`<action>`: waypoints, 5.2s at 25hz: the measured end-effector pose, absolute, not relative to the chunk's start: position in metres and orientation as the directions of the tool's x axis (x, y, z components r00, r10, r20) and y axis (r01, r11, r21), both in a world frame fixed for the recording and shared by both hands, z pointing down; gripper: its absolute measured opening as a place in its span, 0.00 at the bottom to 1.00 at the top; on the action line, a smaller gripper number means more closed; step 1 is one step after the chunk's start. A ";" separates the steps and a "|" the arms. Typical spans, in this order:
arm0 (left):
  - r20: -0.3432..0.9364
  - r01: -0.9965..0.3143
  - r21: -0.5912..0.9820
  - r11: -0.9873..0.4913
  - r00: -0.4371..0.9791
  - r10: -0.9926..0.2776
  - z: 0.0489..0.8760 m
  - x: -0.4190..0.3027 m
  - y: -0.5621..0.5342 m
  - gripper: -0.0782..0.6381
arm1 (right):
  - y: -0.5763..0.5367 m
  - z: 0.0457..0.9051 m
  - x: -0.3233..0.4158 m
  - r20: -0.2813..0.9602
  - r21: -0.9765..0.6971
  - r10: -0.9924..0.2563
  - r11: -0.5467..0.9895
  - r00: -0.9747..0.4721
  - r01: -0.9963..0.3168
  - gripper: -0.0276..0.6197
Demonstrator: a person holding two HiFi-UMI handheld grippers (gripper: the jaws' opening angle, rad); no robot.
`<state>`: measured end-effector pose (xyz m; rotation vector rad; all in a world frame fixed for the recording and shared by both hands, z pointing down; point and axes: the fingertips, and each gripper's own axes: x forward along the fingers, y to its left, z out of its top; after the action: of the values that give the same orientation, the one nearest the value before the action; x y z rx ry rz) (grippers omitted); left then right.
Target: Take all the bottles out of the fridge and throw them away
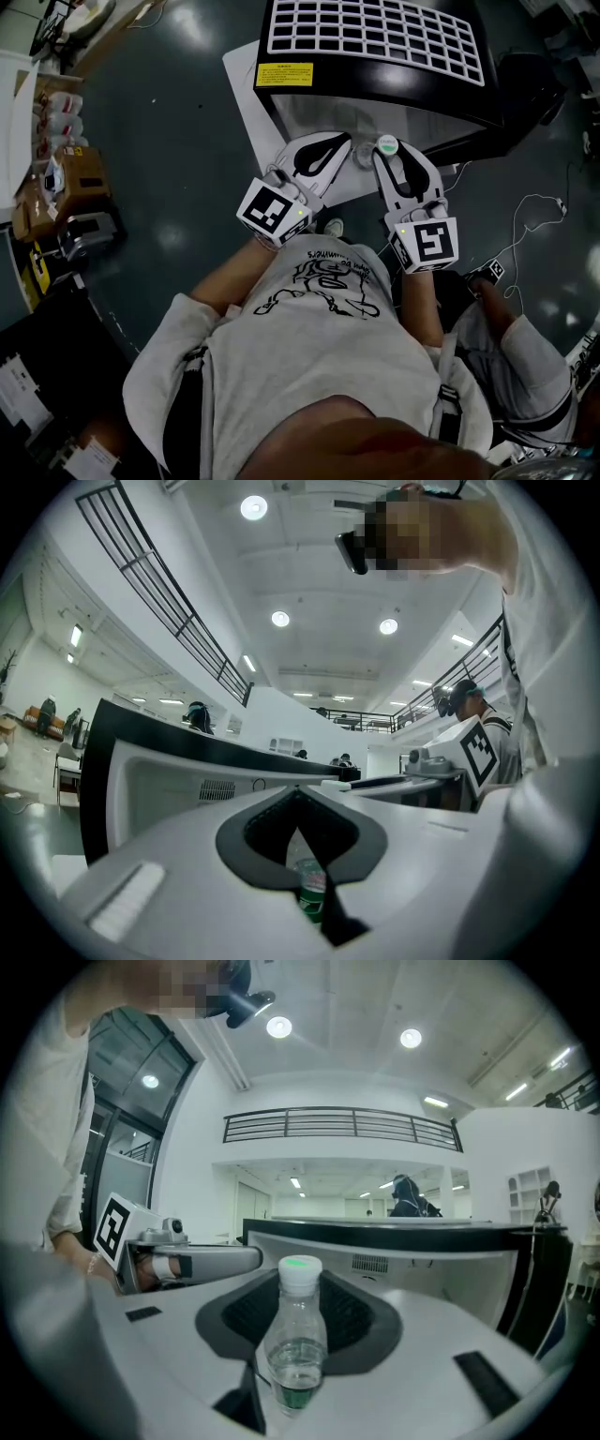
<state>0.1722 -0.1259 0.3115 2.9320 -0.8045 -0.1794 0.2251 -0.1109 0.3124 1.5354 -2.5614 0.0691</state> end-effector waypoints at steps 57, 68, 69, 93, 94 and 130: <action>-0.125 -0.684 0.089 -0.724 0.714 -0.689 0.279 -0.068 -0.048 0.12 | -0.041 0.272 -0.018 0.131 0.119 -0.698 0.716 -0.704 -0.688 0.26; -0.128 -0.705 0.097 -0.702 0.691 -0.712 0.283 -0.123 -0.021 0.12 | -0.015 0.276 -0.074 0.137 0.100 -0.673 0.739 -0.727 -0.666 0.26; -0.127 -0.708 0.100 -0.699 0.688 -0.715 0.283 -0.126 -0.019 0.12 | -0.013 0.277 -0.078 0.139 0.094 -0.670 0.742 -0.729 -0.664 0.26; -0.122 -0.778 0.108 -0.619 0.608 -0.785 0.283 -0.136 -0.008 0.12 | -0.004 0.274 -0.093 0.158 0.122 -0.575 0.818 -0.803 -0.562 0.26; -0.119 -0.779 0.110 -0.617 0.606 -0.786 0.284 -0.136 -0.008 0.12 | -0.005 0.276 -0.093 0.160 0.117 -0.571 0.821 -0.806 -0.558 0.26; -0.020 -0.812 0.156 -0.563 0.567 -0.824 0.359 -0.154 0.019 0.12 | 0.022 0.351 -0.114 0.213 0.105 -0.488 0.873 -0.847 -0.476 0.26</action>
<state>-0.1538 0.0189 0.3592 2.6646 -1.3982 -0.1361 -0.1145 0.0224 0.3513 0.7344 -2.8117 -0.0702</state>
